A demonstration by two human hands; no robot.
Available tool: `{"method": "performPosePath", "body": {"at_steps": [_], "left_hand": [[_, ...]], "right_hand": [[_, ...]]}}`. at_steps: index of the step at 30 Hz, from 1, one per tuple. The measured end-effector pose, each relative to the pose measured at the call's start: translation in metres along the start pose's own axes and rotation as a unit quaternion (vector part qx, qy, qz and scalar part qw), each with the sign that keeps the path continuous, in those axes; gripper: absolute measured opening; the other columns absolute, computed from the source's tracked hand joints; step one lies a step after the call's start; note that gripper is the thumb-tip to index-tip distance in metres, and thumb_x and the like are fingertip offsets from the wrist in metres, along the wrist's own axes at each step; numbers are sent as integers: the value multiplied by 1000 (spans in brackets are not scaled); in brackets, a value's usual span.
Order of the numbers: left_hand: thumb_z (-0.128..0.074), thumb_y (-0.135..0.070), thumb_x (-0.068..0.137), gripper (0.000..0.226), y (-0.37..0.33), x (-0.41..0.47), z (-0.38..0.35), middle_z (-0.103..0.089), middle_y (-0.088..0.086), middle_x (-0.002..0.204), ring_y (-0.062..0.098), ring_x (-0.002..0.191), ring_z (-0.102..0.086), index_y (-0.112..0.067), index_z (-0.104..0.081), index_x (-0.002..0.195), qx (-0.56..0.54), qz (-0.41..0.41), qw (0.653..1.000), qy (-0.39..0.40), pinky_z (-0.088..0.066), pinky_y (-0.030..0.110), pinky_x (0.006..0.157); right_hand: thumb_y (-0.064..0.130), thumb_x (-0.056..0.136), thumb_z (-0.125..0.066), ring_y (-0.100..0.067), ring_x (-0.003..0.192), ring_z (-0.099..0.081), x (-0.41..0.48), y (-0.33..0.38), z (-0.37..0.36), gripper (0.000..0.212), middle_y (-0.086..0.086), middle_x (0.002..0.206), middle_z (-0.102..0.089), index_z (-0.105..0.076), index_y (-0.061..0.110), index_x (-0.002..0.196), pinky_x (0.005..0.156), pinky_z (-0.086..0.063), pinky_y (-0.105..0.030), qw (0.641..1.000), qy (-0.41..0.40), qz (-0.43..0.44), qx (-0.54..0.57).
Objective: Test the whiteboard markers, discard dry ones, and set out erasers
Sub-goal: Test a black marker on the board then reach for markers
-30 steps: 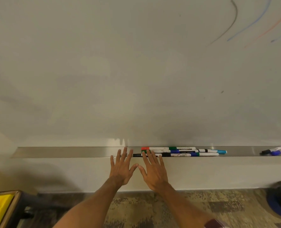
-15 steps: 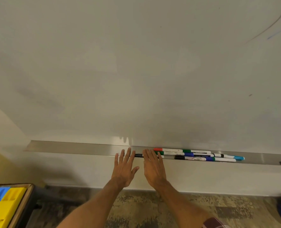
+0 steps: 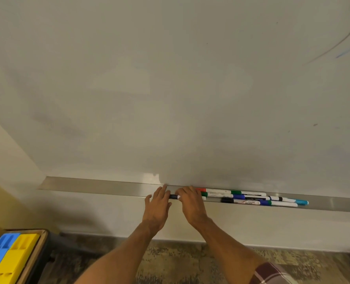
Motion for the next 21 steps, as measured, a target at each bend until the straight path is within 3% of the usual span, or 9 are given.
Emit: {"method": "performPosePath", "body": {"at_steps": [5, 8, 12, 14, 16, 18, 21], "left_hand": [[-43, -28, 104, 28, -3, 2, 14, -30, -3, 157, 18, 142, -28, -31, -52, 130, 39, -10, 998, -39, -18, 44, 109], [-48, -25, 102, 30, -9, 0, 25, -43, -6, 147, 18, 135, -37, -30, -53, 131, 65, -49, 994, -70, -20, 43, 102], [-66, -22, 91, 23, -19, -6, 44, -67, -10, 111, 16, 106, -55, -32, -63, 112, 74, -88, 988, -98, -21, 41, 86], [-81, -21, 74, 29, -22, -8, 49, -69, -14, 83, 13, 83, -57, -33, -64, 94, 118, -116, 982, -95, -21, 38, 76], [-88, -19, 61, 37, -24, -10, 53, -66, -14, 69, 14, 74, -55, -31, -64, 86, 156, -127, 975, -96, -21, 37, 74], [-90, -17, 53, 42, -29, -10, 58, -64, -13, 64, 15, 71, -55, -29, -65, 83, 173, -136, 970, -100, -22, 37, 74], [-90, -20, 59, 36, -38, -11, 66, -65, -13, 67, 14, 74, -56, -30, -66, 84, 194, -160, 959, -133, -21, 37, 74]], "right_hand": [[9, 92, -58, -17, 112, -49, -6, -1, 15, 28, -3, 122, -59, -60, 15, 119, 95, -43, -27, 997, -2, 57, 51], [28, 95, -53, -19, 111, -50, -7, -4, 29, 32, -4, 121, -58, -57, 12, 123, 93, -42, -30, 995, -3, 91, 45], [27, 101, -40, -22, 102, -55, -6, -6, 39, 26, -2, 113, -60, -54, 16, 119, 85, -36, -33, 992, 30, 119, -16], [26, 102, -37, -23, 98, -56, -8, -7, 45, 24, -3, 110, -59, -52, 16, 118, 82, -38, -34, 991, 39, 128, -25], [24, 102, -36, -23, 96, -56, -10, -7, 54, 24, -4, 110, -59, -51, 16, 120, 83, -39, -34, 989, 42, 137, -42], [20, 101, -38, -23, 98, -56, -11, -6, 63, 27, -5, 111, -59, -50, 17, 125, 84, -39, -33, 986, 42, 149, -61], [20, 100, -39, -24, 92, -58, -15, -9, 76, 31, -7, 106, -60, -48, 22, 130, 76, -41, -33, 985, 44, 141, -89]]}}
Point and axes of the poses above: each hand's wrist, its own x-axis towards the middle knuckle, its own z-axis out of the back of the hand, y = z × x, the point moved 3 cm from there along x, towards the middle knuckle
